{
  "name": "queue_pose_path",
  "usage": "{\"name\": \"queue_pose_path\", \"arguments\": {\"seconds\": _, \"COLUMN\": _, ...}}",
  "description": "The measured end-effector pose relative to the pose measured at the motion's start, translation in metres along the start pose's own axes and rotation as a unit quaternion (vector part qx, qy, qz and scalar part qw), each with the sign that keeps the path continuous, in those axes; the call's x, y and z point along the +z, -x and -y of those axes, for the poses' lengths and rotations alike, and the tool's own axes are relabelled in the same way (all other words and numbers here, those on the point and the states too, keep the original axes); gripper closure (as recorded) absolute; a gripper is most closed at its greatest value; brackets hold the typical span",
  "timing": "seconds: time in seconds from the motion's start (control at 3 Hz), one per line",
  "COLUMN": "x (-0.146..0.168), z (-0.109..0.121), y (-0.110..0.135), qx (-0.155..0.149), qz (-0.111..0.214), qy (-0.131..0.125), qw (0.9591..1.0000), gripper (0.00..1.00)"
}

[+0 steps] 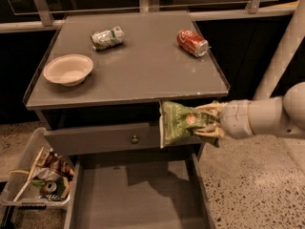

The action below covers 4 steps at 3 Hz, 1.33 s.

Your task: Pick green jalapeno chip bag from middle drawer and place on counter

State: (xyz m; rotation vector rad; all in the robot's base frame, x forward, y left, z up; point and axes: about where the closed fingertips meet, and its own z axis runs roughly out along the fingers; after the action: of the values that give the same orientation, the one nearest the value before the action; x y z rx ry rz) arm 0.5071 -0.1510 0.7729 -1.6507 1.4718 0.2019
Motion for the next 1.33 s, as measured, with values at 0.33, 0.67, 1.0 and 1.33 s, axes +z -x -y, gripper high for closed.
{"name": "queue_pose_path", "arguments": {"seconds": 0.33, "x": -0.024, "z": 0.044, "y": 0.019, "qx": -0.029, "qz": -0.001, "qy": -0.010, "qw": 0.9995, "gripper": 1.00}}
{"name": "queue_pose_path", "arguments": {"seconds": 0.67, "x": -0.044, "z": 0.085, "y": 0.042, "qx": -0.051, "qz": 0.003, "qy": -0.010, "qw": 0.9986, "gripper": 1.00}}
{"name": "queue_pose_path", "arguments": {"seconds": 1.0, "x": -0.060, "z": 0.098, "y": 0.070, "qx": -0.077, "qz": 0.016, "qy": 0.000, "qw": 0.9969, "gripper": 1.00}}
{"name": "queue_pose_path", "arguments": {"seconds": 1.33, "x": -0.065, "z": 0.083, "y": 0.086, "qx": -0.089, "qz": 0.040, "qy": 0.019, "qw": 0.9951, "gripper": 1.00}}
